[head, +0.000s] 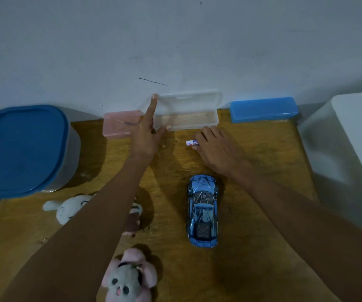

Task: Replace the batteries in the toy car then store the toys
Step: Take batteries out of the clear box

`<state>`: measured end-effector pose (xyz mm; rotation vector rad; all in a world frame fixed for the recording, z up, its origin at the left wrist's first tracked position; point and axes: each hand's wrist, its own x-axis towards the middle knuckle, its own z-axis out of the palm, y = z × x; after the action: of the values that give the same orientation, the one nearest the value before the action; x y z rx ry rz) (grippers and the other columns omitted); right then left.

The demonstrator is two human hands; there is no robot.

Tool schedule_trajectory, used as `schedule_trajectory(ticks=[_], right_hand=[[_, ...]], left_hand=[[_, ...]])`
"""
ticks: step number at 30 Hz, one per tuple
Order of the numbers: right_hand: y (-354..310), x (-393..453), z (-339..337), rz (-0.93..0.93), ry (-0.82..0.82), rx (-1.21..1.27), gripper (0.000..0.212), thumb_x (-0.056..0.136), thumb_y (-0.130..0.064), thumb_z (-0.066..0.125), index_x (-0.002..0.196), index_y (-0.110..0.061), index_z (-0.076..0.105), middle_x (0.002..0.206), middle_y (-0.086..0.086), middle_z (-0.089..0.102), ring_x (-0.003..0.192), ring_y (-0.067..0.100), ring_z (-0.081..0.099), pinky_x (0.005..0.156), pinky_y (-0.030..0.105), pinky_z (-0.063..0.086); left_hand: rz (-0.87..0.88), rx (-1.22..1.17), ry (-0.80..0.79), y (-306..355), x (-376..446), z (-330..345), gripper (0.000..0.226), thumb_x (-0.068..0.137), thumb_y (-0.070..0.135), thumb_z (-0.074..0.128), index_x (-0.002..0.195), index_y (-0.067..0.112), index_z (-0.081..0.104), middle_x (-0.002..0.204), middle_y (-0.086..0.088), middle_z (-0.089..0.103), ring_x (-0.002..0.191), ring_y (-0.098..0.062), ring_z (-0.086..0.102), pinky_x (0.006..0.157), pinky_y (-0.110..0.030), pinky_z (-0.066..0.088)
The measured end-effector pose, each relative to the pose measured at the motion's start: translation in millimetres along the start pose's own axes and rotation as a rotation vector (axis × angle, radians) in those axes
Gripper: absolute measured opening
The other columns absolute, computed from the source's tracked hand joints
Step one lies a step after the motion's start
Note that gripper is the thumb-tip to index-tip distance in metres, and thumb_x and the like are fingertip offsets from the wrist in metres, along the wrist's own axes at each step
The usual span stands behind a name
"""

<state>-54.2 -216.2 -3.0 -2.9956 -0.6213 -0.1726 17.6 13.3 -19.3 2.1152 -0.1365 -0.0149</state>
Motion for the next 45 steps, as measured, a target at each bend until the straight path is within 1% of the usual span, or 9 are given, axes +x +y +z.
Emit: schedule_trajectory(ticks=[6, 11, 15, 24, 27, 31, 35, 39, 45], right_hand=[[-3, 0, 1, 0.045, -0.004, 0.003, 0.036, 0.102, -0.039, 0.047, 0.129, -0.018, 0.057, 0.120, 0.007, 0.056, 0.107, 0.026, 0.051, 0.087, 0.041, 0.040], [-2, -4, 4, 0.035, 0.044, 0.052, 0.036, 0.102, -0.041, 0.046, 0.130, -0.021, 0.058, 0.120, 0.007, 0.056, 0.107, 0.026, 0.051, 0.086, 0.041, 0.038], [-1, -6, 7, 0.049, 0.052, 0.083, 0.038, 0.102, -0.041, 0.045, 0.132, -0.022, 0.058, 0.120, 0.006, 0.056, 0.108, 0.025, 0.050, 0.087, 0.041, 0.039], [0, -5, -2, 0.066, 0.053, 0.168, 0.045, 0.096, -0.048, 0.052, 0.132, -0.021, 0.058, 0.125, 0.003, 0.055, 0.114, 0.022, 0.050, 0.094, 0.038, 0.038], [2, 7, -15, 0.144, 0.191, 0.255, 0.044, 0.095, -0.045, 0.057, 0.131, -0.020, 0.059, 0.121, 0.004, 0.057, 0.113, 0.022, 0.051, 0.093, 0.038, 0.042], [13, 40, -36, 0.446, 0.442, 0.365, 0.036, 0.097, -0.032, 0.057, 0.132, -0.021, 0.058, 0.116, 0.009, 0.056, 0.105, 0.026, 0.051, 0.082, 0.037, 0.044], [21, 53, -40, 0.527, 0.306, 0.324, 0.035, 0.099, -0.029, 0.057, 0.133, -0.025, 0.057, 0.118, 0.009, 0.050, 0.107, 0.026, 0.047, 0.082, 0.039, 0.047], [18, 48, -33, 0.559, 0.318, 0.426, 0.026, 0.099, -0.024, 0.059, 0.125, -0.026, 0.060, 0.118, 0.011, 0.046, 0.104, 0.024, 0.048, 0.080, 0.032, 0.046], [5, 37, -24, 0.597, 0.256, 0.590, 0.017, 0.096, -0.022, 0.064, 0.112, -0.021, 0.057, 0.121, 0.006, 0.048, 0.096, 0.015, 0.052, 0.075, 0.027, 0.048]], left_hand=[[0.020, 0.011, 0.004, 0, 1, 0, 0.094, 0.091, 0.026, 0.074, 0.153, 0.059, 0.010, 0.123, -0.028, 0.065, 0.112, -0.042, 0.065, 0.094, -0.059, 0.055], [0.063, 0.064, 0.032, 0, -2, 1, 0.093, 0.092, 0.029, 0.073, 0.154, 0.057, 0.009, 0.103, -0.027, 0.067, 0.093, -0.039, 0.067, 0.087, -0.053, 0.058], [0.043, 0.036, 0.023, -2, 0, 0, 0.094, 0.092, 0.026, 0.073, 0.153, 0.059, 0.010, 0.112, -0.019, 0.068, 0.107, -0.040, 0.066, 0.095, -0.055, 0.056], [0.038, 0.004, 0.001, 0, -1, -1, 0.094, 0.092, 0.026, 0.074, 0.154, 0.058, 0.010, 0.111, -0.005, 0.062, 0.110, -0.042, 0.065, 0.094, -0.055, 0.056], [0.039, 0.017, 0.011, 0, 0, 1, 0.095, 0.091, 0.028, 0.074, 0.153, 0.059, 0.009, 0.124, -0.019, 0.065, 0.110, -0.039, 0.067, 0.093, -0.055, 0.056], [0.022, 0.022, 0.036, 1, -2, 2, 0.094, 0.091, 0.034, 0.073, 0.153, 0.060, 0.008, 0.123, -0.021, 0.065, 0.108, -0.036, 0.067, 0.093, -0.055, 0.057], [0.032, 0.030, 0.070, 2, -6, 3, 0.097, 0.091, 0.031, 0.073, 0.154, 0.058, 0.003, 0.126, -0.015, 0.064, 0.111, -0.031, 0.065, 0.092, -0.054, 0.057], [0.028, 0.041, 0.106, 4, -10, 3, 0.099, 0.091, 0.023, 0.074, 0.155, 0.056, 0.006, 0.131, -0.013, 0.061, 0.115, -0.030, 0.063, 0.095, -0.053, 0.056], [-0.022, -0.115, 0.104, 5, -14, 6, 0.078, 0.086, 0.027, 0.079, 0.151, 0.037, 0.038, 0.140, -0.005, 0.059, 0.127, -0.018, 0.060, 0.099, -0.048, 0.057]])
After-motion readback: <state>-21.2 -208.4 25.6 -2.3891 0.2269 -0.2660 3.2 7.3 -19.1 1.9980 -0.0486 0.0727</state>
